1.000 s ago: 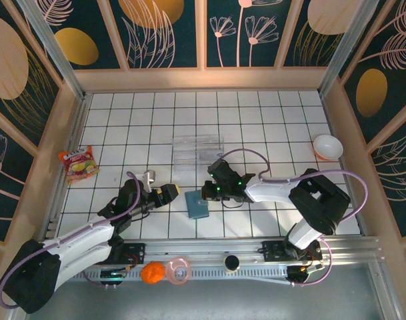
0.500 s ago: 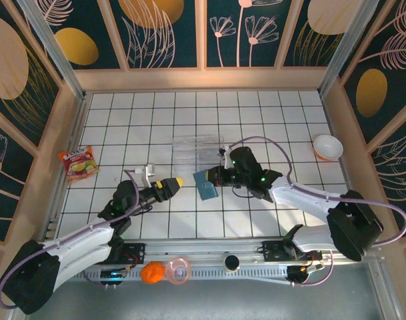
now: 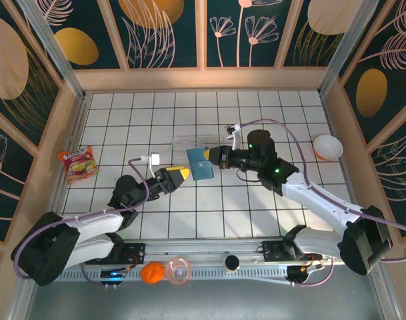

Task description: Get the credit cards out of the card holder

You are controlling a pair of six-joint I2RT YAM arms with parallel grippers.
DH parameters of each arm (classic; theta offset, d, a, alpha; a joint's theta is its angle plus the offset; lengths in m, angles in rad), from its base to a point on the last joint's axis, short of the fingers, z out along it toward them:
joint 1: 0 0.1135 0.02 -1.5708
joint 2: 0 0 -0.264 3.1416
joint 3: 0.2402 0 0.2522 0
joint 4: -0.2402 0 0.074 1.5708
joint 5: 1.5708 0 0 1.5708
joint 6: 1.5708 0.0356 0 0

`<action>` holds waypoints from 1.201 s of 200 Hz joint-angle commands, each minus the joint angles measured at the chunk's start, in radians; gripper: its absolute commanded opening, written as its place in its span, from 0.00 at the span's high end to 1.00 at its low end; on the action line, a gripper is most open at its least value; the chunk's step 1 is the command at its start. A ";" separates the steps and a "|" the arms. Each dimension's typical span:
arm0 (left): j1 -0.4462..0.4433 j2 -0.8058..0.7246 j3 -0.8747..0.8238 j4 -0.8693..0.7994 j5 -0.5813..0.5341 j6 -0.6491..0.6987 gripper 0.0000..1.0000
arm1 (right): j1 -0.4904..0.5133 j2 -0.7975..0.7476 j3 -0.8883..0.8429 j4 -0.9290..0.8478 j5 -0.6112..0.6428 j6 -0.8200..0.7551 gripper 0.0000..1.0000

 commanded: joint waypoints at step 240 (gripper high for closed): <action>-0.237 -0.045 0.239 -0.637 -0.492 0.112 1.00 | 0.199 0.067 0.203 -0.477 0.640 -0.030 0.42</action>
